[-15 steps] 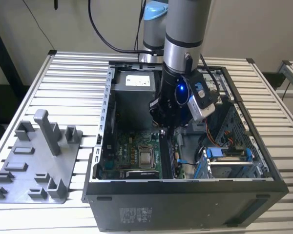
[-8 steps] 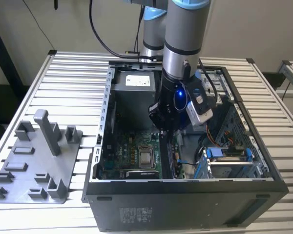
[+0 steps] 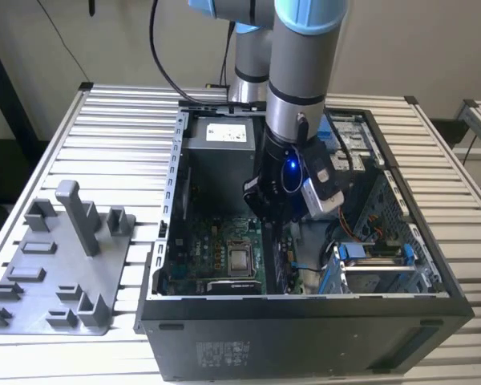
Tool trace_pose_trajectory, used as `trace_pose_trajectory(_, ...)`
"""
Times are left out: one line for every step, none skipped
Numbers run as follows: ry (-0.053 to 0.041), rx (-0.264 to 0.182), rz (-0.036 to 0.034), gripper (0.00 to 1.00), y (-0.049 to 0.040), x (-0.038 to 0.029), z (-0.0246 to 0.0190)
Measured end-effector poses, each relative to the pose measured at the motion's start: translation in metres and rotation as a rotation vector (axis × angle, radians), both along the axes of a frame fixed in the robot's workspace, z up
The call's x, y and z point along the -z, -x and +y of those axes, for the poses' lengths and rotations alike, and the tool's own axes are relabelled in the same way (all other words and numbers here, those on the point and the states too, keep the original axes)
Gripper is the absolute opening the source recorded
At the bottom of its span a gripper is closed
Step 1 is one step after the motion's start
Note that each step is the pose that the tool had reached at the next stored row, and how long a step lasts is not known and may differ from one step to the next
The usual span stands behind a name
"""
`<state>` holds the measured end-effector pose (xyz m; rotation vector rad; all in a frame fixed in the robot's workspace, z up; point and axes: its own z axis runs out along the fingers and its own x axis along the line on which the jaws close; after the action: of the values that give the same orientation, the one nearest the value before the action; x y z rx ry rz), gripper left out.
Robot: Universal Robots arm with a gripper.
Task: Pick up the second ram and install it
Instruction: 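Insert the second ram into the second slot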
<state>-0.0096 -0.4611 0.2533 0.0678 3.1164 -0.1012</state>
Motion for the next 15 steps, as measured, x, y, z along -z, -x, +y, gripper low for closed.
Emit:
trace_pose_trajectory(0.0000,0.000,0.0000,0.14,0.0000,0.0018,0.0000)
trace_pose_trajectory(0.0000,0.000,0.0000,0.14,0.0000,0.0037,0.0000)
trace_pose_trajectory(-0.0001,0.000,0.0000,0.14,0.0000,0.0055,0.0000)
trace_pose_trajectory(-0.0001,0.000,0.0000,0.14,0.0000,0.0073,0.0001)
trace_pose_trajectory(-0.0001,0.000,0.0000,0.14,-0.0001,0.0091,0.0003)
trace_pose_trajectory(-0.0002,0.000,-0.0001,0.14,-0.0001,0.0109,0.0006)
trace_pose_trajectory(-0.0001,0.000,0.0000,0.14,0.0000,0.0127,0.0011)
trace_pose_trajectory(-0.0001,0.000,0.0000,0.14,0.0000,0.0145,0.0016)
trace_pose_trajectory(-0.0001,0.000,0.0001,0.14,0.0000,0.0161,0.0023)
trace_pose_trajectory(0.0001,0.000,0.0001,0.14,0.0000,0.0171,0.0029)
trace_pose_trajectory(0.0001,0.000,0.0001,0.14,0.0000,0.0178,0.0037)
trace_pose_trajectory(-0.0001,0.000,0.0001,0.14,0.0001,0.0184,0.0042)
trace_pose_trajectory(-0.0002,0.000,0.0001,0.14,0.0004,0.0189,0.0048)
trace_pose_trajectory(-0.0003,0.000,0.0000,0.14,0.0004,0.0194,0.0051)
trace_pose_trajectory(-0.0002,0.000,0.0000,0.14,0.0004,0.0202,0.0052)
